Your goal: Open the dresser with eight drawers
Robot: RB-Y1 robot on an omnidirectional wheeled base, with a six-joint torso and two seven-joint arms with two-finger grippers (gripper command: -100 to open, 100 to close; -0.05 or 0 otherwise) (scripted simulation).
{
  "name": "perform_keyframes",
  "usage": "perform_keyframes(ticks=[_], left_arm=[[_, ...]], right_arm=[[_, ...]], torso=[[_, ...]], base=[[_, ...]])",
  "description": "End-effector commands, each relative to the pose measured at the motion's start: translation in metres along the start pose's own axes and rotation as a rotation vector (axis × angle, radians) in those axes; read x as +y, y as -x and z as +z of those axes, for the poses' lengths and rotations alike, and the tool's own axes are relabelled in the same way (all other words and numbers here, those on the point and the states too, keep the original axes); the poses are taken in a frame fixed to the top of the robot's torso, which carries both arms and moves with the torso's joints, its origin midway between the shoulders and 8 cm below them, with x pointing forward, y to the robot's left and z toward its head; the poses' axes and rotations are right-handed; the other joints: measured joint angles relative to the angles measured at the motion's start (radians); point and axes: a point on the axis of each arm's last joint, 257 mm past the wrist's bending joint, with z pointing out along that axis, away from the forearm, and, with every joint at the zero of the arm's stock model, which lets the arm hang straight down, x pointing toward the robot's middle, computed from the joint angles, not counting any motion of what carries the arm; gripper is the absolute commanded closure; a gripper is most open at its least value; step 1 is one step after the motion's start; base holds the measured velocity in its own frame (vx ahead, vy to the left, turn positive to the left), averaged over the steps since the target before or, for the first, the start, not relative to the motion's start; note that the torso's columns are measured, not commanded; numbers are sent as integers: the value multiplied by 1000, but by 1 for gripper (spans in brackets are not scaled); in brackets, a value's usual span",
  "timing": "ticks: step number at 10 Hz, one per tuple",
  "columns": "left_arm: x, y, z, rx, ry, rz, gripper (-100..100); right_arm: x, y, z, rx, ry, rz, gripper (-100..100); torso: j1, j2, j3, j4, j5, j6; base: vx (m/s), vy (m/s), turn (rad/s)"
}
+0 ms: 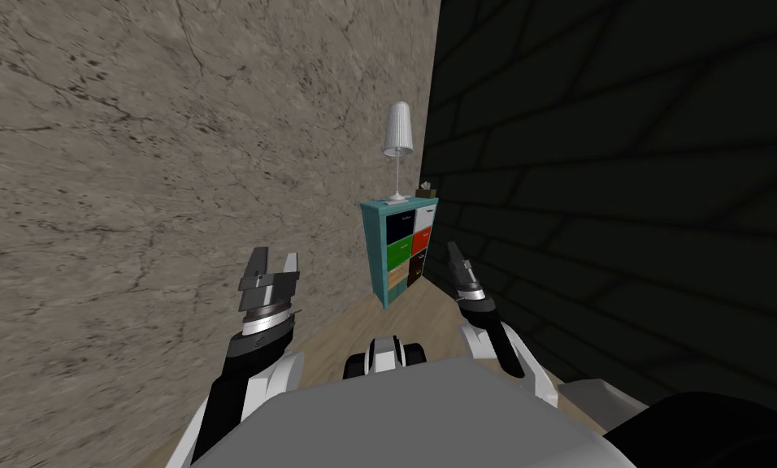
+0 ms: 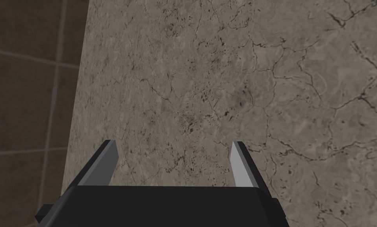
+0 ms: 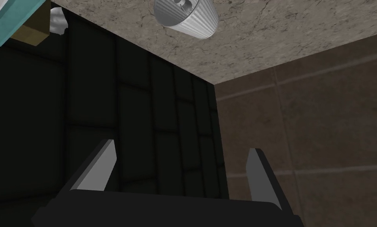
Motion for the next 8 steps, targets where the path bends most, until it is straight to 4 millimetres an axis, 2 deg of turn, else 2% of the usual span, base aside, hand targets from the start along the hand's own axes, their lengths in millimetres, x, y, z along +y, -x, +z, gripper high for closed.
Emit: perform_keyframes(ticks=[1, 4, 5, 6, 8], left_arm=[[0, 0, 0, 0, 0, 0, 0], [0, 0, 0, 0, 0, 0, 0], [0, 0, 0, 0, 0, 0, 0], [0, 0, 0, 0, 0, 0, 0], [0, 0, 0, 0, 0, 0, 0]], right_arm=[[-4, -10, -1, 30, 3, -87, -100], [-13, -29, -5, 85, 11, -210, -100], [-13, -29, -5, 85, 12, -238, -100], [-18, -39, -8, 113, 17, -284, -100], [-18, -39, -8, 113, 19, -319, -100]], torso=[[0, -1, 0, 0, 0, 0], [-1, 0, 0, 0, 0, 0], [0, -1, 0, 0, 0, 0], [-1, 0, 0, 0, 0, 0], [-1, 0, 0, 0, 0, 0]], base=[[51, 11, -15], [56, 12, -25], [50, 9, -16], [57, 5, -44], [43, 5, -4]])
